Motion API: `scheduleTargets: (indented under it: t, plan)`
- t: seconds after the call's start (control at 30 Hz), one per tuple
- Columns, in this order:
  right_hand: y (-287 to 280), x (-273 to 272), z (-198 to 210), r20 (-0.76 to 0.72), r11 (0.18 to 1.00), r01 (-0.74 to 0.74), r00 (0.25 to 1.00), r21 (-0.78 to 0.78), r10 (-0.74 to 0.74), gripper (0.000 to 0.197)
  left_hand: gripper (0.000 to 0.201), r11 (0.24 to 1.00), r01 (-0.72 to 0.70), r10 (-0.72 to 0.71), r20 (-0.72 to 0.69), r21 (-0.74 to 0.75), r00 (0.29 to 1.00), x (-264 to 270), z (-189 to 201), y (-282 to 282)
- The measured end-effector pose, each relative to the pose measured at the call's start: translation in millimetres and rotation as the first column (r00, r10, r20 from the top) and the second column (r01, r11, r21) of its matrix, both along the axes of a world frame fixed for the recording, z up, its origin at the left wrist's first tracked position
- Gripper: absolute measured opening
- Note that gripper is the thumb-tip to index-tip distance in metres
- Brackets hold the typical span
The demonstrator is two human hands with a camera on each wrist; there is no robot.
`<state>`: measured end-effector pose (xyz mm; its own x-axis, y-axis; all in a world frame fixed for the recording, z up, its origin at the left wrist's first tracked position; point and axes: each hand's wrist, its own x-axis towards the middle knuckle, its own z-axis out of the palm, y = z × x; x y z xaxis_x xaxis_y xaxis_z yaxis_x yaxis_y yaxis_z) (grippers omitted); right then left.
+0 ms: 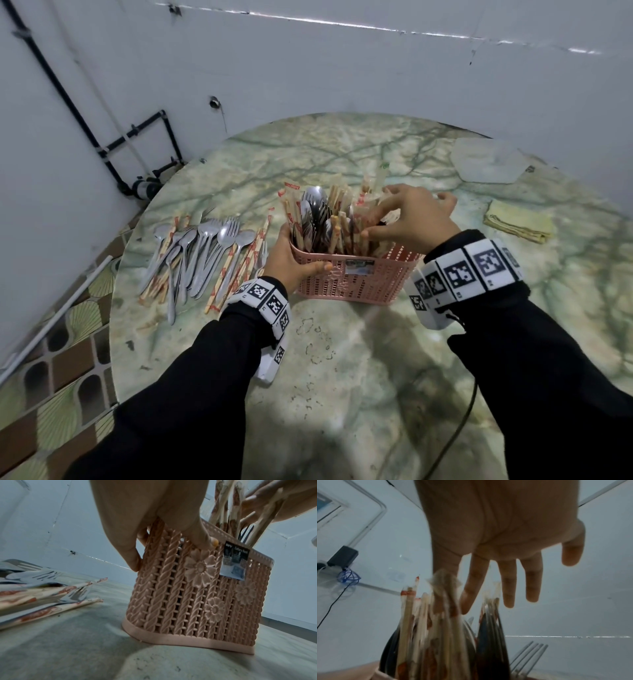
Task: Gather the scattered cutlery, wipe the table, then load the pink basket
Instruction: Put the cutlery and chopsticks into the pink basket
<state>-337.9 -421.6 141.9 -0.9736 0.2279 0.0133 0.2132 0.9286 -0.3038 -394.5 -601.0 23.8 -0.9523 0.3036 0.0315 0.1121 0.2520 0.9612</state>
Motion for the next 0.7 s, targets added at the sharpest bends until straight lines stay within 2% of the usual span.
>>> scheduleTargets:
  t: [0.07,0.17,0.3,0.33,0.37,0.4,0.47,0.5,0.53,0.6,0.7]
  plan:
    - [-1,2,-1,-0.025,0.999,0.036,0.999,-0.002,-0.036,0.017,0.084,1.000,0.001,-0.001,-0.005,-0.008,1.000,0,-1,0]
    - [-7,-2,-8,0.029,0.998,0.055,0.998,0.004,-0.055,0.013,0.084,1.000,-0.001,0.001,-0.005,-0.010,1.000,0,-2,0]
    - [-9,-2,-4,0.108,0.998,0.001,0.994,0.055,-0.007,0.018,0.088,1.000,-0.009,0.009,-0.007,-0.018,1.000,0,-2,0]
    - [-6,1,0,0.104,1.000,-0.022,0.994,0.018,0.020,0.019,0.088,1.000,-0.008,0.008,-0.010,-0.018,1.000,0,-1,0]
    - [-2,4,6,0.074,0.995,-0.044,0.996,-0.094,0.051,0.019,0.088,1.000,-0.008,0.007,-0.012,-0.023,1.000,0,-1,0]
    - [3,6,11,0.022,0.959,-0.069,0.997,-0.276,0.079,0.017,0.089,1.000,-0.007,0.007,-0.015,-0.029,1.000,0,-1,0]
    - [12,6,18,-0.140,0.778,-0.133,0.988,-0.613,0.059,0.011,0.091,1.000,-0.005,0.004,-0.010,-0.031,1.000,0,-1,0]
    - [17,3,18,-0.199,0.694,-0.133,0.980,-0.708,-0.015,0.010,0.091,1.000,-0.003,0.003,-0.003,-0.028,1.000,0,-1,0]
    - [22,-3,15,-0.219,0.636,-0.109,0.971,-0.764,-0.096,0.012,0.092,1.000,-0.001,0.001,0.004,-0.025,1.000,-1,-1,0]
    - [26,-14,4,-0.167,0.603,-0.033,0.972,-0.797,-0.167,0.019,0.093,1.000,0.000,0.000,0.014,-0.023,1.000,-2,-2,0]
    - [33,-26,-24,-0.070,0.640,-0.020,0.996,-0.768,-0.053,0.025,0.093,1.000,0.005,-0.005,0.020,-0.017,1.000,-3,-3,0]
